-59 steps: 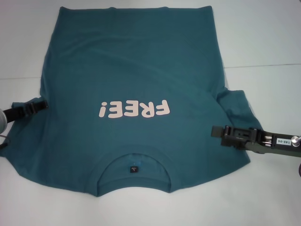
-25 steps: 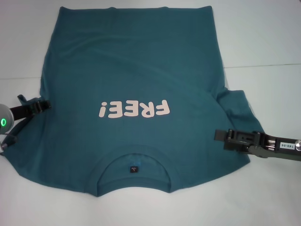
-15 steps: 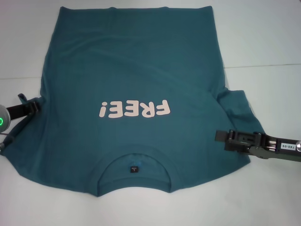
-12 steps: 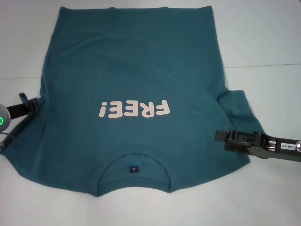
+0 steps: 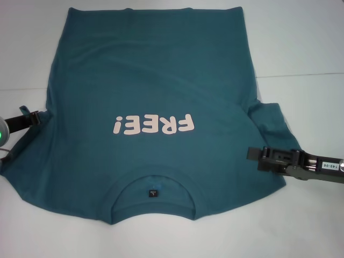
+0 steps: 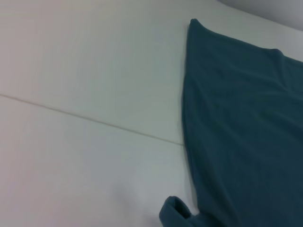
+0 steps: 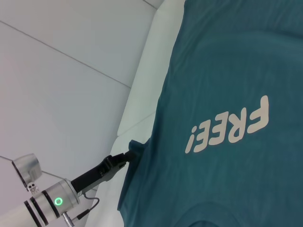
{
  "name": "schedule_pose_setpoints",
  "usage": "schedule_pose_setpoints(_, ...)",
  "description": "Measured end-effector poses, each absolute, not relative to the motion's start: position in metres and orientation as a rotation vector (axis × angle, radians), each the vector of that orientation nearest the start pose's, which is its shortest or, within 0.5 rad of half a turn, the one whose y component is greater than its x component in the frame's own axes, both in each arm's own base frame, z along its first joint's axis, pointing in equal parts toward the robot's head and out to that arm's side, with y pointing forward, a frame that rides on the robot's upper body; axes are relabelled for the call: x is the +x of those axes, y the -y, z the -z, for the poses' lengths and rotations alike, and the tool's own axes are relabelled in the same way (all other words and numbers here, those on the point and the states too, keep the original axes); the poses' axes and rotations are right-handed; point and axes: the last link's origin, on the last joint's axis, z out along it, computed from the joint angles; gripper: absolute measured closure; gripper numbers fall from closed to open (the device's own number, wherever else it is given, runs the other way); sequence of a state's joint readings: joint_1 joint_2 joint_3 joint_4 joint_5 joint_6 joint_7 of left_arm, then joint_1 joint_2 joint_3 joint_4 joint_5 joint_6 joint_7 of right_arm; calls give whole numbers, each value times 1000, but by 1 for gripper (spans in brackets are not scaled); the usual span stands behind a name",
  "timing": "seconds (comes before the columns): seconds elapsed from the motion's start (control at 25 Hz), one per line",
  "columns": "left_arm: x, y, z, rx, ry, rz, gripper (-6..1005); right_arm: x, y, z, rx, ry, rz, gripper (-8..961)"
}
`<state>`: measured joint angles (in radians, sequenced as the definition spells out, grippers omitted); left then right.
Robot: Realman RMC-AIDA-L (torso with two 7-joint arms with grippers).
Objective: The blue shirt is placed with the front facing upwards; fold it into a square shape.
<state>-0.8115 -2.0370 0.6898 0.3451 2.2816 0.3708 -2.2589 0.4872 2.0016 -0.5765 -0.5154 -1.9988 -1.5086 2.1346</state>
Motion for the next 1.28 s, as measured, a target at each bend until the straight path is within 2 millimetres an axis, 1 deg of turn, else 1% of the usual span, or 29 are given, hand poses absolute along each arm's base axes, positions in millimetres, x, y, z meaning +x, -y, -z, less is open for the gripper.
schedule_pose_setpoints(0.28, -311, -457, -15, -1640, 1369, 338, 983, 308, -322, -20, -2188, -1833, -903, 24)
schedule_pose_setpoints(0.68, -310, -460, -32, -1632, 1352, 367, 983, 307, -325, -22, -2179, -1838, -901, 24)
schedule_pose_setpoints(1.0, -316, -460, -49, -1605, 1339, 297, 983, 306, -327, -22, -2181, -1834, -902, 24)
schedule_pose_setpoints(1.28, -321, -455, -65, -1574, 1339, 310, 983, 305, -327, -21, -2180, -1837, -903, 24)
